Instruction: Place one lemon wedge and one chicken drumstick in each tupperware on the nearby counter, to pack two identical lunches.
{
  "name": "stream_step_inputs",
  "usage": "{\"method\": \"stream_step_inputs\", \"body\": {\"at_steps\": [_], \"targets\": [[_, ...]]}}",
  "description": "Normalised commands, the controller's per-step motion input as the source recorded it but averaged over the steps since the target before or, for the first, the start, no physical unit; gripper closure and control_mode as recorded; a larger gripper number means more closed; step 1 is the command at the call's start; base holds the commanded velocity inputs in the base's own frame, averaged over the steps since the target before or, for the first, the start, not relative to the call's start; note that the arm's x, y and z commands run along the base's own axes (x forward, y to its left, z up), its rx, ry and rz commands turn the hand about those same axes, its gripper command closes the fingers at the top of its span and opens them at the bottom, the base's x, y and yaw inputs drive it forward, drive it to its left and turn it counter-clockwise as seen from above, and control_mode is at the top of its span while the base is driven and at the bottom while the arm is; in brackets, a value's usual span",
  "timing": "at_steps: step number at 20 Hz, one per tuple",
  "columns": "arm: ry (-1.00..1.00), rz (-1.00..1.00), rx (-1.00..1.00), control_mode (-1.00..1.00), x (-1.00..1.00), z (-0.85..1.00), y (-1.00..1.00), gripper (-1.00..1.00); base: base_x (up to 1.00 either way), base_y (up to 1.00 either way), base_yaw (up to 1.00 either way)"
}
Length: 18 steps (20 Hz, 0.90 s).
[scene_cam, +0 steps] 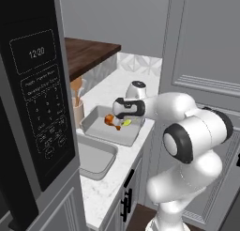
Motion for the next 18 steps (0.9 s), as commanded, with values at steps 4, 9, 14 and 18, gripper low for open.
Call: {"method": "stream_step_inputs", "body": {"at_steps": [4, 9, 14, 18], "targets": [[0.01, 0.00, 0.00, -1.00, 0.56, -0.33, 0.08, 1.00, 0.00, 0.00, 0.00], [0.03, 0.00, -0.01, -1.00, 0.53, -0.35, 0.14, 1.00, 0.00, 0.00, 0.00], [0.02, 0.00, -0.02, -1.00, 0.46, -0.35, 0.20, 1.00, 0.00, 0.00, 0.00], [0.00, 0.00, -0.02, -1.00, 0.32, -0.32, 0.11, -1.00, 0.00, 0.00, 0.00]]}}
